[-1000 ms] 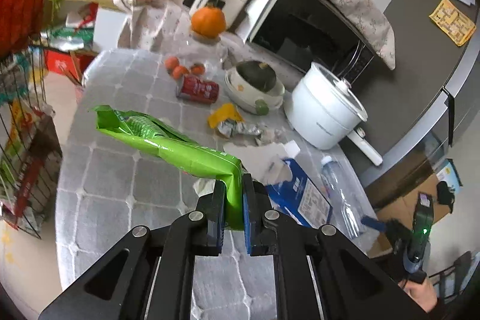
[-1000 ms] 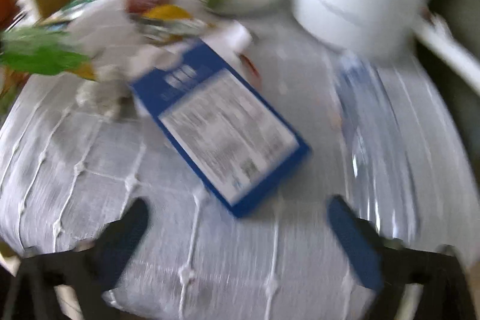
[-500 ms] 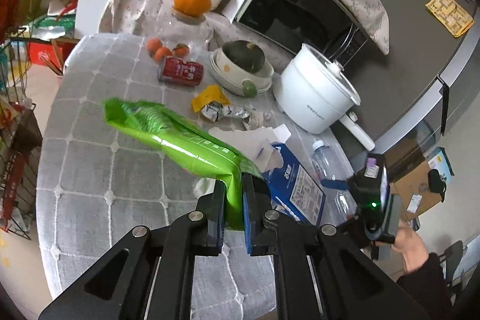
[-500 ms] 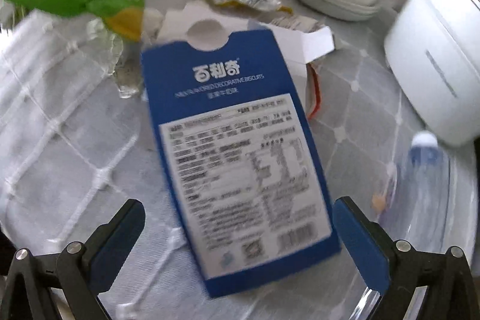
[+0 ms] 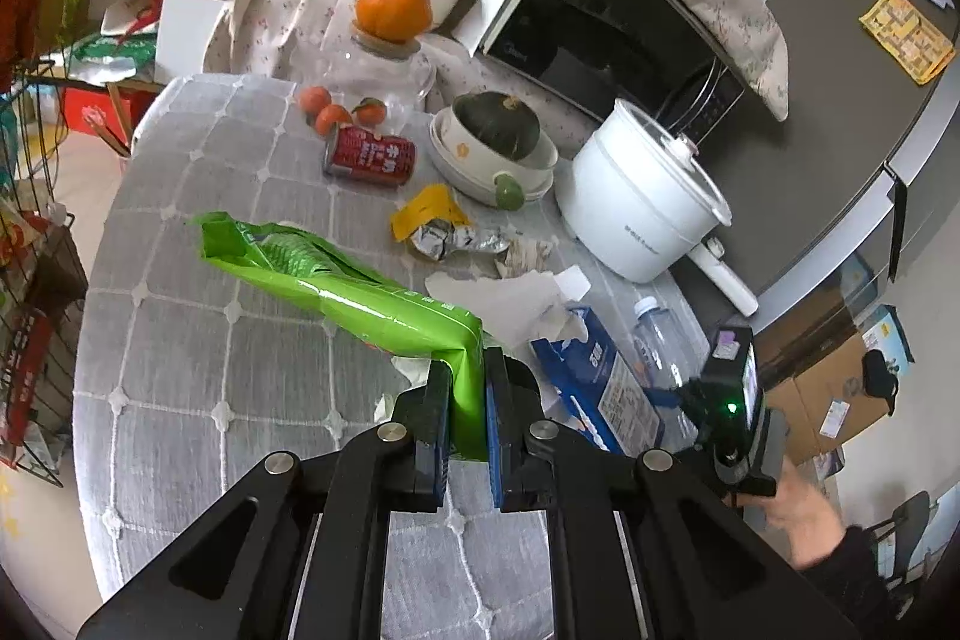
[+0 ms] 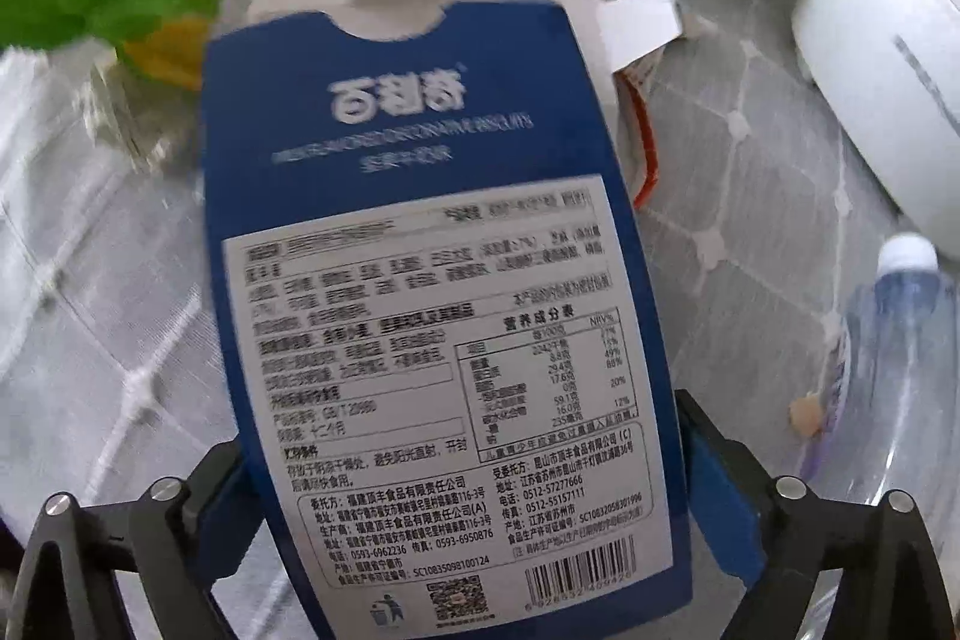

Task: Collect trash
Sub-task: 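Grasp the blue biscuit box with the right tool, then carry the green bag and biscuit box over the white bin and release both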

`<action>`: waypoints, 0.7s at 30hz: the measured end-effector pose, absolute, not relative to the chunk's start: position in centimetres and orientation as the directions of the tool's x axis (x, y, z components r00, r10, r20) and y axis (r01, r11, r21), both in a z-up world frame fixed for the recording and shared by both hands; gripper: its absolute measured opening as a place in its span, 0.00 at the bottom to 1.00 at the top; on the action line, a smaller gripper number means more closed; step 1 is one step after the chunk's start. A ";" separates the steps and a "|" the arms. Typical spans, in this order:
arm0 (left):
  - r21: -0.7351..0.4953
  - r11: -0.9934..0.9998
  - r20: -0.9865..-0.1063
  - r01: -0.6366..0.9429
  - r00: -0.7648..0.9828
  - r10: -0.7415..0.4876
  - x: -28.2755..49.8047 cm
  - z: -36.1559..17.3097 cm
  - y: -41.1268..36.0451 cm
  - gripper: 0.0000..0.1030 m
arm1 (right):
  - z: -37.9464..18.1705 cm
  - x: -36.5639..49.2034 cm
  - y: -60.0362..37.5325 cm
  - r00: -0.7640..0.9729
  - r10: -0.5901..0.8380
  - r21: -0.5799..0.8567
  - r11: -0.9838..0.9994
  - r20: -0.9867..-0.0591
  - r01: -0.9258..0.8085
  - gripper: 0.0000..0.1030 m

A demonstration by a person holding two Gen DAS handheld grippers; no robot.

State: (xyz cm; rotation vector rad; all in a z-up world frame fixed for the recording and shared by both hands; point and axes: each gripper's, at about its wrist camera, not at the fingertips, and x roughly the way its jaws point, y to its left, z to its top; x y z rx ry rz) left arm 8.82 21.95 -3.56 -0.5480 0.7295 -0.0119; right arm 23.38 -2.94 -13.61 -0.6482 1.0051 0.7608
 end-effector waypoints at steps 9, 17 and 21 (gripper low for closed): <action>-0.527 0.841 -0.552 -0.127 0.803 -0.225 7.5 -1.6 21.4 0.10 | -9.5 19.0 -6.2 0.376 0.353 -0.025 0.700 -0.857 -0.714 0.91; -0.518 0.855 -0.484 -0.003 0.825 -0.291 6.5 0.9 17.2 0.10 | -3.7 13.6 -13.1 0.499 0.375 0.054 0.837 -0.782 -0.544 0.90; -0.502 0.860 -0.480 0.086 0.800 -0.360 6.7 1.4 13.2 0.10 | -2.2 11.4 -17.3 0.551 0.356 0.081 0.884 -0.755 -0.460 0.90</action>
